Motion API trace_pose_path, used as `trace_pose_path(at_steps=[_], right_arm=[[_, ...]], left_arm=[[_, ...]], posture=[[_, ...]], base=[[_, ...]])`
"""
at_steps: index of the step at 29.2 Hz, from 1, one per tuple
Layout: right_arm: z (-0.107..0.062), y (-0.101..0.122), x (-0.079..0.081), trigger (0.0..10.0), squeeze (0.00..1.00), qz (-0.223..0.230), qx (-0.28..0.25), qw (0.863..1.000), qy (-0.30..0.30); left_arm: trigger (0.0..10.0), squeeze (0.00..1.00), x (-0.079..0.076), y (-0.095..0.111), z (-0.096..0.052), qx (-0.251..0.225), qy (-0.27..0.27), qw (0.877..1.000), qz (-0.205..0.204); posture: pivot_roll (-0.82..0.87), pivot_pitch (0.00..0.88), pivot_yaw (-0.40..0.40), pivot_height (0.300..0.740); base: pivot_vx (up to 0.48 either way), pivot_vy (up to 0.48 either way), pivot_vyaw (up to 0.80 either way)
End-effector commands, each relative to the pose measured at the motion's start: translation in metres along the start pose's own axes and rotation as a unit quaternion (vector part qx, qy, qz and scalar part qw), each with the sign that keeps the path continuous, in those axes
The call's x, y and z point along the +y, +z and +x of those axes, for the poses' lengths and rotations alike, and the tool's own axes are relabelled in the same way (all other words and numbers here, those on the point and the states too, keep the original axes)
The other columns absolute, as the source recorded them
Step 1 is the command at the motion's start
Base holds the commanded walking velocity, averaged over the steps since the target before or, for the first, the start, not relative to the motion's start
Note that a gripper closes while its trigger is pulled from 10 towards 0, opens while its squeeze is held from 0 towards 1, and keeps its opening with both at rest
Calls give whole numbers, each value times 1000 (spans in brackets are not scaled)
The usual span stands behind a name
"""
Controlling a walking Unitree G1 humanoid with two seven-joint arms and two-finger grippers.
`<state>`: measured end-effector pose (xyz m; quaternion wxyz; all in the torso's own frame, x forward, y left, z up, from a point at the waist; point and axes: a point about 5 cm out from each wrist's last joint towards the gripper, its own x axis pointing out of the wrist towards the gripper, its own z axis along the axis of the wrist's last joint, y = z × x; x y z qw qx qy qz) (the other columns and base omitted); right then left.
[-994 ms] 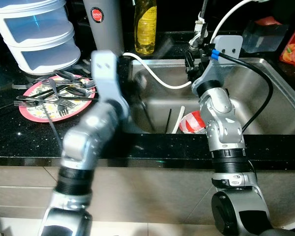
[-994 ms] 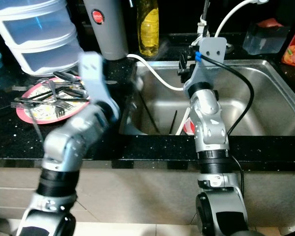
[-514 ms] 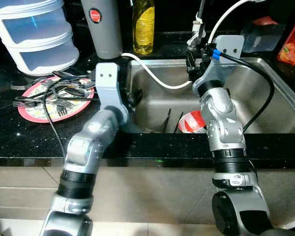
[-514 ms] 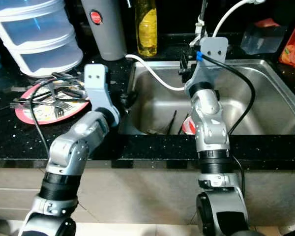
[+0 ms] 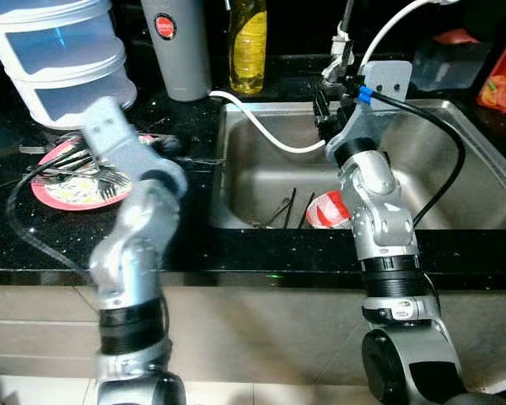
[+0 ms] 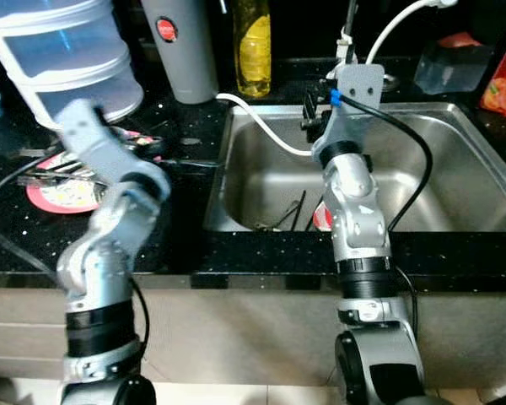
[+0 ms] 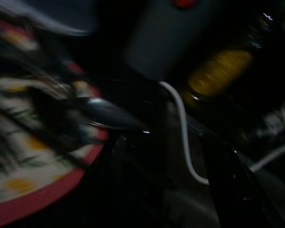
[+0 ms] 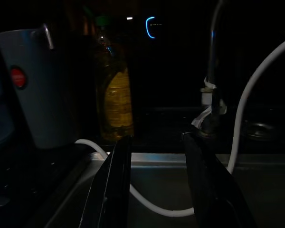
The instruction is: Kitchen organization
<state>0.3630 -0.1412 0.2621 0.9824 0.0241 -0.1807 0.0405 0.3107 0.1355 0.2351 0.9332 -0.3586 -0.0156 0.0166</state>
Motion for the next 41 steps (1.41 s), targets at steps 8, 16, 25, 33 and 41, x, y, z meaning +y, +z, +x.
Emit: trace_pose_path(at_steps=[8,16,25,33,41], right_arm=[[-1,-4,4,10000,0,6,7,1000,6],[-2,-5,5,10000,0,7,8,1000,6],[-2,-5,4,10000,0,7,7,1000,1],[-4,-4,1,10000,0,4,7,1000,-5],[-3,-2,1,10000,0,2,6,1000,-3]], left_arm=[[10000,0,14,-20,-15,61,103,980,-158],[10000,0,19,-49,-17,153,126,960,-197],[10000,0,-9,-54,-6,213,20,963,-165],[10000,0,4,-62,7,224,36,957,-181],[10000,0,32,-44,44,189,32,964,-186]], posture=[[10,0,65,740],[6,0,68,740],[-8,0,75,740],[-23,0,79,740],[-41,0,70,740]], base=[[0,0,0],[0,0,0],[0,0,0],[0,0,0],[0,0,0]])
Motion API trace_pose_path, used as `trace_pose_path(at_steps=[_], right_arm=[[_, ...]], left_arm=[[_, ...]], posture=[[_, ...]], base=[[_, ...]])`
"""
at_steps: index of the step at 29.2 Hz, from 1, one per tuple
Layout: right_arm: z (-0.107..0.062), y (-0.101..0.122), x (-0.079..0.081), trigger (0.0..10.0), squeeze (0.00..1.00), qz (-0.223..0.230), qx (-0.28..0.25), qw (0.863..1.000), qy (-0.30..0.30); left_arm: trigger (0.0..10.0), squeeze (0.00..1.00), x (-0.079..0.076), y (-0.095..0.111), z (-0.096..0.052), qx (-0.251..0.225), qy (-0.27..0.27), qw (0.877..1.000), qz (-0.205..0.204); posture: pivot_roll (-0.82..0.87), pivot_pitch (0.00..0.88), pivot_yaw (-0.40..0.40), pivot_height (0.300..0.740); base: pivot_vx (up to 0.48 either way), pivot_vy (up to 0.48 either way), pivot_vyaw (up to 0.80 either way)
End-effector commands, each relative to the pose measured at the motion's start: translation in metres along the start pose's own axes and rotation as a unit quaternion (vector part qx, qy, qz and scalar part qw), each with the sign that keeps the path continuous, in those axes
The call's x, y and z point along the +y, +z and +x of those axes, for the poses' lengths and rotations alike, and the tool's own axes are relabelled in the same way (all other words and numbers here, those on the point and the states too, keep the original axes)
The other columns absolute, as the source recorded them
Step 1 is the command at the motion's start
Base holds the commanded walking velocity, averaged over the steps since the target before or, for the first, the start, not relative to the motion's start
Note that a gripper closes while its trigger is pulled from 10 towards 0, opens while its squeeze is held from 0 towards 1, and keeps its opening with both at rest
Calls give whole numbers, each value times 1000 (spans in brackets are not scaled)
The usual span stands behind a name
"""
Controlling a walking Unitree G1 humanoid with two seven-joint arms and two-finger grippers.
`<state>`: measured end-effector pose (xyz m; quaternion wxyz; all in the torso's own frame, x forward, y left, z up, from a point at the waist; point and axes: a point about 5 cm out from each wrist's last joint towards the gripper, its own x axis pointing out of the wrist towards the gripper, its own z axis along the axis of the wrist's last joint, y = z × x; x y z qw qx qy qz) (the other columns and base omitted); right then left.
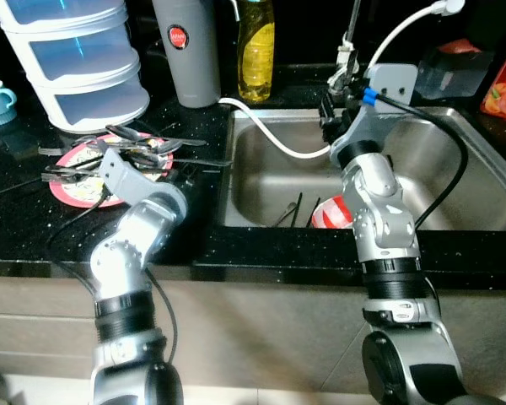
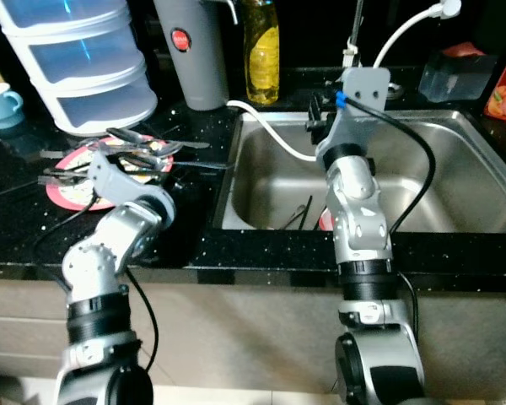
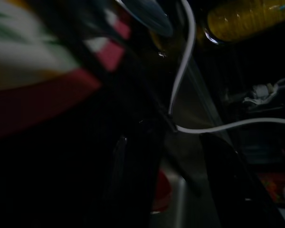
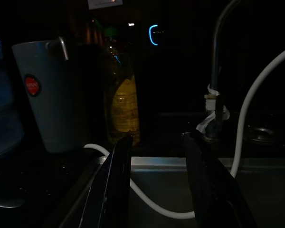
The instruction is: Kitchen organization
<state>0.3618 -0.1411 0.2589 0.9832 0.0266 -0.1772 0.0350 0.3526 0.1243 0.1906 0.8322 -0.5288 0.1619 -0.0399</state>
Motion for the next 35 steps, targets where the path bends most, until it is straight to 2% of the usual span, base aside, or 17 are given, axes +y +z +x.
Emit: trace_pose_path(at_steps=[1,4,5,6,7,9,12,23,25,26,27,28,30,31,33,34,35], right_arm=[[0,0,1,10000,0,0,3,1000,3],[0,1,1,10000,0,-1,1,1000,3],[0,2,0,10000,0,-2,1,1000,3],[-1,2,0,10000,0,-2,0,1000,2],[-1,2,0,10000,0,-2,0,1000,2],[-1,2,0,10000,0,-3,0,1000,1],[-2,3,-2,10000,0,-5,-1,1000,-2],[-1,3,-1,10000,0,-6,-1,1000,3],[0,3,1,10000,0,-5,-2,1000,6],[0,3,1,10000,0,-5,-2,1000,6],[0,3,1,10000,0,-5,-2,1000,7],[0,3,1,10000,0,-5,-2,1000,7],[0,3,1,10000,0,-5,-2,1000,7],[0,4,1,10000,0,-5,-2,1000,8],[1,4,1,10000,0,-5,-2,1000,8],[1,4,1,10000,0,-5,-2,1000,8],[1,4,1,10000,0,-4,-2,1000,9]], left_arm=[[10000,0,12,6,5,0,18,1000,5],[10000,0,20,16,13,4,26,1000,14],[7961,0,23,19,17,-2,32,999,18],[6706,0,25,21,18,-4,37,999,19],[6706,0,25,21,18,-4,37,999,19],[235,0,28,22,20,-6,43,999,21],[0,0,28,22,21,-9,43,999,24],[0,0,20,23,15,-58,22,995,83],[0,0,10,23,10,-89,3,986,144],[0,0,10,23,10,-89,3,986,144],[0,0,4,23,8,-102,-8,980,172],[3098,0,-3,22,5,-117,-18,972,203],[3098,0,-3,22,5,-117,-18,972,203],[10000,0,-13,23,2,-136,-31,961,237],[10000,0,-34,22,-3,-166,-56,935,309],[10000,0,-34,22,-3,-166,-56,935,309],[10000,0,-40,21,-4,-172,-65,926,331]], posture=[[-41,0,70,740],[-53,0,73,740],[-59,0,76,740],[-60,0,77,740],[-60,0,77,740],[-64,0,80,740],[-69,0,83,740],[-58,0,72,740],[-55,0,68,740],[-55,0,68,740],[-55,0,68,740],[-55,0,68,740],[-55,0,68,740],[-51,0,66,740],[-50,0,65,740],[-50,0,65,740],[-50,0,65,740]], base=[[0,0,0],[0,0,0],[0,0,0],[0,0,0],[0,0,0],[0,0,0],[0,0,0],[0,0,0],[0,0,0],[0,0,0],[0,0,0],[0,0,0],[0,0,0],[0,0,0],[0,0,0],[0,0,0],[0,0,0]])
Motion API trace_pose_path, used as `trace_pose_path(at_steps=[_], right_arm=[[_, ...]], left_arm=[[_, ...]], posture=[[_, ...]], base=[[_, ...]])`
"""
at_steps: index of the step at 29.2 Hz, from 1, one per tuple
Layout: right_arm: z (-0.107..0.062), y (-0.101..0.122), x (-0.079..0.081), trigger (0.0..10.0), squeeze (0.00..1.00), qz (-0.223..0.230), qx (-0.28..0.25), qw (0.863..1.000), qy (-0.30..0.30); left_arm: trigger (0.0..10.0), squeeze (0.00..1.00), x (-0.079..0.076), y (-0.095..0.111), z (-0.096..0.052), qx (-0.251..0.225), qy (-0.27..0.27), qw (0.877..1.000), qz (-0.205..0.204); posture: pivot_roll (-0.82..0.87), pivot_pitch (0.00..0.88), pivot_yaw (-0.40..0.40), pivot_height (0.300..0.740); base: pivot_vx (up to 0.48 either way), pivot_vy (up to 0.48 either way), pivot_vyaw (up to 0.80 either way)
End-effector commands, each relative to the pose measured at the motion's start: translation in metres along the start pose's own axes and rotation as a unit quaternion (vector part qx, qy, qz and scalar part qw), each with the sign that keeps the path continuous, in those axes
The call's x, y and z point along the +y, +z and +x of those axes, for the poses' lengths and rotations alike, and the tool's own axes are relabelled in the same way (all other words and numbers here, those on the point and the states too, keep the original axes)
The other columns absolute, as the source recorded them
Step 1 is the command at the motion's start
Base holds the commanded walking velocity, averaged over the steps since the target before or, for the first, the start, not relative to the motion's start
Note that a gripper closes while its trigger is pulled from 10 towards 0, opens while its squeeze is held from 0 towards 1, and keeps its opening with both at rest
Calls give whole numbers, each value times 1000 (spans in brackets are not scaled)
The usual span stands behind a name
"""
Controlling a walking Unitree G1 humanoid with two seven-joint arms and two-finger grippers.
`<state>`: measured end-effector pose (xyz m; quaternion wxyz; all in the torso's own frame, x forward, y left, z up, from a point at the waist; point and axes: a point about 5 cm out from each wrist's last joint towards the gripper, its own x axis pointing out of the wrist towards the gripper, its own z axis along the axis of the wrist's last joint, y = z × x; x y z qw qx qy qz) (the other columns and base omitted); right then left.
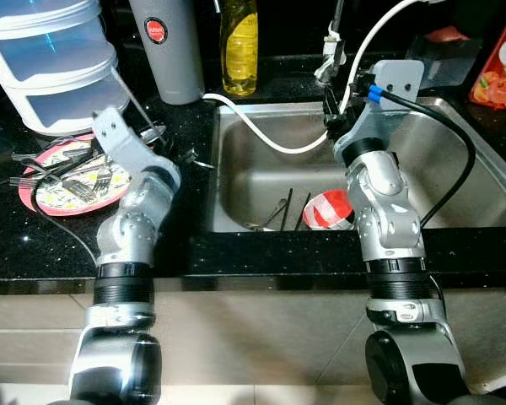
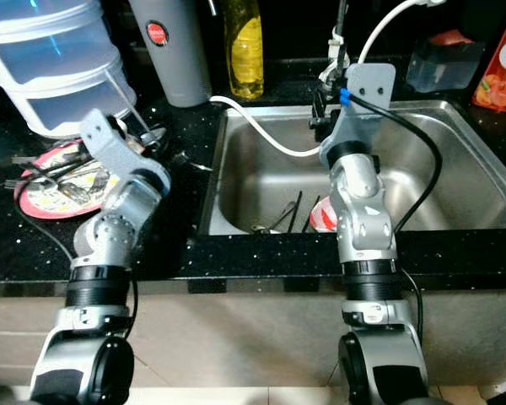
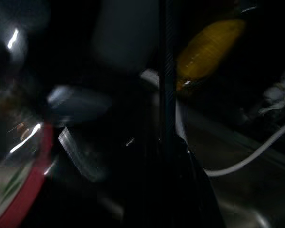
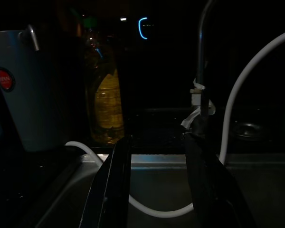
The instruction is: Kitchen organization
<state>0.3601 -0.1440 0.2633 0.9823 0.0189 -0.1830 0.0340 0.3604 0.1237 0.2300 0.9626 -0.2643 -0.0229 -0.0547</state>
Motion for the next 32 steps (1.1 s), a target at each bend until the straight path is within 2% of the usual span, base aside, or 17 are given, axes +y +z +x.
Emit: trace_pose_path(at_steps=[1,3,4,6,9,11,12,13,14,18,20,21,22,28,30,31,32], right_arm=[[2,-1,4,10000,0,4,3,1000,8],[2,-1,4,10000,0,4,3,1000,8],[2,-1,4,10000,0,4,3,1000,8],[2,-1,4,10000,0,4,3,1000,8],[2,-1,4,10000,0,5,3,1000,6],[2,-1,4,10000,0,5,3,1000,6],[2,-1,4,10000,0,5,3,1000,6],[2,-1,4,10000,0,5,3,1000,6],[2,-1,4,10000,0,5,2,1000,4],[0,-1,2,10000,0,4,3,1000,-1],[-1,-2,1,10000,0,5,3,1000,-3],[-1,-2,1,10000,0,5,4,1000,-3],[0,-2,2,10000,0,6,4,1000,-2],[1,-3,6,10000,0,10,5,1000,4],[1,-1,10,10000,0,17,-1,1000,14],[1,0,12,10000,0,20,-5,1000,22],[1,0,12,10000,0,20,-5,1000,22]], left_arm=[[10000,0,-10,7,0,-15,-28,997,74],[10000,0,-24,2,1,6,-63,986,153],[10000,0,-24,2,1,6,-63,986,153],[10000,0,-33,-7,1,35,-98,974,199],[10000,0,-39,-21,0,78,-133,966,207],[10000,0,-39,-21,0,78,-133,966,207],[10000,357,-41,-29,0,96,-146,963,207],[10000,357,-41,-29,0,96,-146,963,207],[10000,1000,-43,-38,-2,115,-156,960,201],[10000,1000,-44,-51,-8,133,-171,960,179],[10000,1000,-51,-31,-14,55,-197,968,147],[10000,341,-52,-22,-17,26,-205,969,133],[10000,0,-51,-14,-17,3,-199,971,131],[10000,0,-42,-2,-16,-30,-160,975,152],[10000,0,-22,4,-12,-30,-77,980,179],[10000,0,-2,1,-11,-3,-9,990,144],[10000,0,-2,1,-11,-3,-9,990,144]], posture=[[-49,0,65,740],[-48,0,65,740],[-48,0,65,740],[-49,0,67,740],[-51,0,71,740],[-51,0,71,740],[-52,0,72,740],[-52,0,72,740],[-57,0,78,740],[-57,0,80,740],[-51,0,78,740],[-45,0,77,740],[-45,0,77,740],[-34,0,72,740],[-23,0,69,740],[-15,0,68,740],[-15,0,68,740]], base=[[0,0,0],[0,0,0],[0,0,0],[0,0,0],[0,0,0],[0,0,0],[0,0,0],[0,0,0],[0,0,0],[0,0,0],[0,0,0],[0,0,0],[0,0,0],[0,0,0],[0,0,0],[0,0,0],[0,0,0]])
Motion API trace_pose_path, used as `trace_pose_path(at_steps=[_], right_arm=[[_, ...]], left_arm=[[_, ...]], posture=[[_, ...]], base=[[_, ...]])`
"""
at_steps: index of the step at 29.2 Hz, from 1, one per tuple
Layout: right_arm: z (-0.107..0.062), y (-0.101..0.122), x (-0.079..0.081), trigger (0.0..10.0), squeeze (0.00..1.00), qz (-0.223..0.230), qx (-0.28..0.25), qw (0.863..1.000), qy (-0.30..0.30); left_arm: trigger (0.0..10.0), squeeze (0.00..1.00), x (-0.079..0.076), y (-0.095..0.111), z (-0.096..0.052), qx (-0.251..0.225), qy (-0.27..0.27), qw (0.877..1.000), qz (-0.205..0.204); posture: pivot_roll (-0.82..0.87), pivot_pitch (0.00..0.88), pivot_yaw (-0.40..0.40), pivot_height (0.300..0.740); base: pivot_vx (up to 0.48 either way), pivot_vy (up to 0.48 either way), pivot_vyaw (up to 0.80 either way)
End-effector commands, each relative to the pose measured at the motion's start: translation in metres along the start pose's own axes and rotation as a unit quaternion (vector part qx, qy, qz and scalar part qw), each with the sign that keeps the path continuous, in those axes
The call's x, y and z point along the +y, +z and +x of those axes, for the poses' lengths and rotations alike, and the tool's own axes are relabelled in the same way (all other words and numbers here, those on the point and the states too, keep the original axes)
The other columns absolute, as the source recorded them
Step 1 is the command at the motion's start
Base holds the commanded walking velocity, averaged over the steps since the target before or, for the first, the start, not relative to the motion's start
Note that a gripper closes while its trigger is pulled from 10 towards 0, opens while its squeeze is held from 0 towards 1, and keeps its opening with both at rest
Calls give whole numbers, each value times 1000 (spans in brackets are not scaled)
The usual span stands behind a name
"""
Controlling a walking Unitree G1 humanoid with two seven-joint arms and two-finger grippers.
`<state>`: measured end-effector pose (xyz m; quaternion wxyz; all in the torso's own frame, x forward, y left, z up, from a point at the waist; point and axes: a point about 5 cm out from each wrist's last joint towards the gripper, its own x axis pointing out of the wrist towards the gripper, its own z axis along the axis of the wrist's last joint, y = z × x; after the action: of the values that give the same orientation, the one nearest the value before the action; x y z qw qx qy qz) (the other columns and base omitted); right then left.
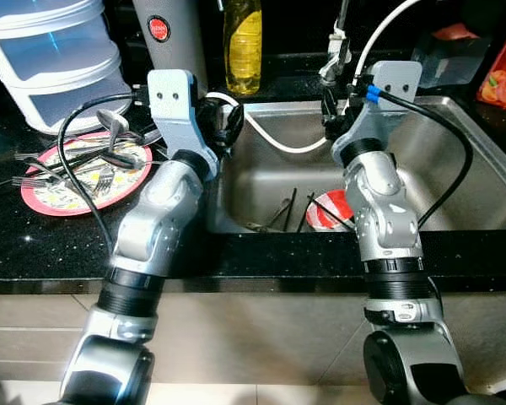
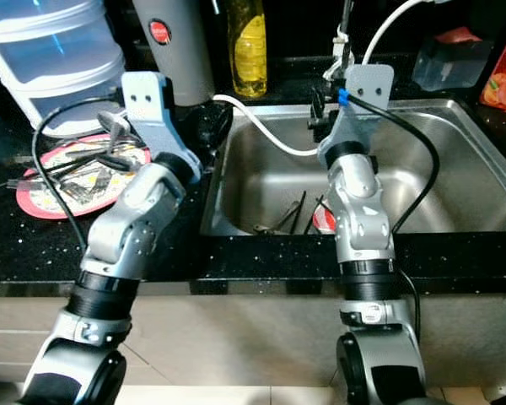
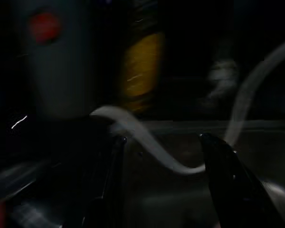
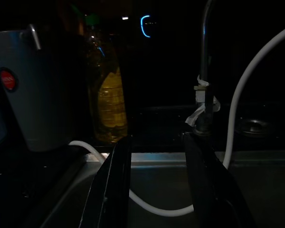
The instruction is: Kitchen organization
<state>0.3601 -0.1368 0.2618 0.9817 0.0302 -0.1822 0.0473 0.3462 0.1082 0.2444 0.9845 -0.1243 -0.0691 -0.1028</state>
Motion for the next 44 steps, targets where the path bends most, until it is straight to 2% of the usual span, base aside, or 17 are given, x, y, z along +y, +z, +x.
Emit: trace_pose_path(at_steps=[1,2,4,5,8,11,13,15,19,21,22,25,27,33,37,40,44], right_arm=[[2,2,6,10000,0,9,-7,1000,15],[2,2,7,10000,0,10,-8,1000,18],[2,2,7,10000,0,10,-8,1000,18],[2,2,8,10000,0,10,-8,1000,18],[2,1,7,10000,0,10,-7,1000,16],[1,-1,6,10000,0,10,-4,1000,16],[1,-1,7,10000,0,11,-4,1000,16],[1,-1,7,10000,0,11,-4,1000,16],[2,-1,8,10000,0,13,-5,1000,17],[2,-1,7,10000,0,12,-5,1000,17],[2,-1,7,10000,0,12,-5,1000,17],[2,0,7,10000,0,11,-5,1000,16],[2,0,6,10000,0,10,-6,1000,15],[1,1,5,10000,0,9,-7,1000,13],[0,1,2,10000,0,6,-7,1000,8],[0,1,2,10000,0,5,-7,1000,8],[0,1,2,10000,0,4,-6,1000,9]], left_arm=[[10000,0,30,-17,-4,53,96,993,-36],[10000,0,38,-22,-7,65,126,988,-67],[10000,0,38,-22,-7,65,126,988,-67],[10000,0,44,-21,-10,55,156,983,-75],[10000,0,67,2,-22,-12,252,967,-43],[10000,0,79,16,-26,-41,280,959,-12],[10000,0,85,19,-27,-44,289,956,-8],[10000,0,85,19,-27,-44,289,956,-8],[10000,0,99,19,-23,-28,297,954,-32],[10000,0,104,16,-18,-11,290,954,-75],[10000,0,104,16,-18,-11,290,954,-75],[10000,0,106,8,-10,15,266,951,-155],[10000,0,104,6,-5,25,245,951,-187],[10000,0,103,5,-3,27,242,949,-198],[10000,0,104,-9,0,69,240,936,-250],[10000,0,103,-15,1,83,234,928,-277],[10000,0,102,-16,1,88,231,927,-284]], posture=[[-14,0,69,740],[-14,0,69,740],[-14,0,69,740],[-15,0,70,740],[-4,0,67,740],[0,0,66,740],[-1,0,66,740],[-1,0,66,740],[-3,0,63,740],[-3,0,63,740],[-3,0,63,740],[-3,0,63,740],[-22,0,68,740],[-27,0,71,740],[-31,0,69,740],[-31,0,68,740],[-31,0,68,740]], base=[[0,0,0],[0,0,0],[0,0,0],[0,0,0],[0,0,0],[0,0,0],[0,0,0],[0,0,0],[0,0,0],[0,0,0],[0,0,0],[0,0,0],[0,0,0],[0,0,0],[0,0,0],[0,0,0],[0,0,0]])
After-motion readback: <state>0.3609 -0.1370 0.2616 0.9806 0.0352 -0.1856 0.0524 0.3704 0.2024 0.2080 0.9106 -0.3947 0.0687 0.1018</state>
